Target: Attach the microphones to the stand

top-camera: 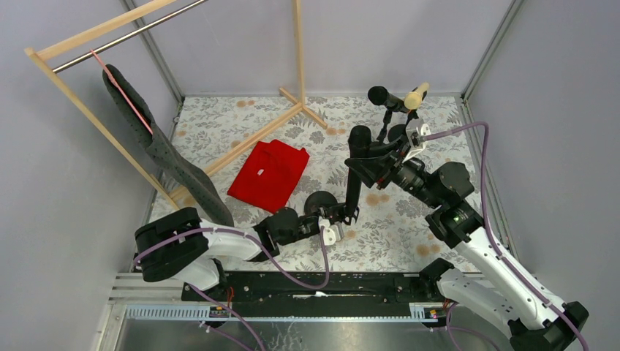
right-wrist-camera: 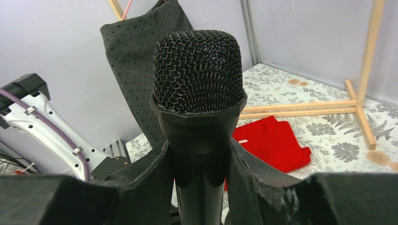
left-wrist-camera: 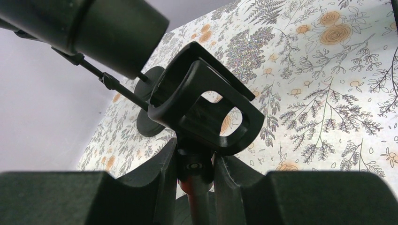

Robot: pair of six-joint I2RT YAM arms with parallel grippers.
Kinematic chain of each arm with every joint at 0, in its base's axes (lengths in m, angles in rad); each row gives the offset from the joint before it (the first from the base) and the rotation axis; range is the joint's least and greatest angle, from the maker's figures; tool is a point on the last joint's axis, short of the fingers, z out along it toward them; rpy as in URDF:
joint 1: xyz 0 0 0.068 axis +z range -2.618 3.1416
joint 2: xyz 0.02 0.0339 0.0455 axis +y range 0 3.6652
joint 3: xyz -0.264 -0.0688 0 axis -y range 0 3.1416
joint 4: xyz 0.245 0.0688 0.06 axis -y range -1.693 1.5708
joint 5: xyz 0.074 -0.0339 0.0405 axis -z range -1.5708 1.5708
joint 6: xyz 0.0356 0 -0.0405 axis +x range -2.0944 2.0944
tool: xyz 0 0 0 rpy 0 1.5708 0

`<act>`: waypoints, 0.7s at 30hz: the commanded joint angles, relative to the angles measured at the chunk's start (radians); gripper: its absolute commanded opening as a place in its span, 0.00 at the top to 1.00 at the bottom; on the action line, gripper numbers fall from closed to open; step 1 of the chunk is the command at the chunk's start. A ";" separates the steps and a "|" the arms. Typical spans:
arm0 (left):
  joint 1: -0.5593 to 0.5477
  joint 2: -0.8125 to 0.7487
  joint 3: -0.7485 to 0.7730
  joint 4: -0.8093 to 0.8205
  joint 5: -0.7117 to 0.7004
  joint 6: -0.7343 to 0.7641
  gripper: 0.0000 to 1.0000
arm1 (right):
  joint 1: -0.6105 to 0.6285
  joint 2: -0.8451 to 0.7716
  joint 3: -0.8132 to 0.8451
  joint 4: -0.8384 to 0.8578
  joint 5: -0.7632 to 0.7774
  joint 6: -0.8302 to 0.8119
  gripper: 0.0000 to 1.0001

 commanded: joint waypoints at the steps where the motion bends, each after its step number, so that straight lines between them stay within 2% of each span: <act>1: -0.008 -0.025 -0.001 0.125 -0.015 0.046 1.00 | 0.015 0.003 0.000 0.062 0.066 -0.065 1.00; 21: -0.009 0.008 -0.017 0.191 -0.030 0.022 1.00 | 0.027 -0.013 -0.055 0.058 0.004 -0.026 1.00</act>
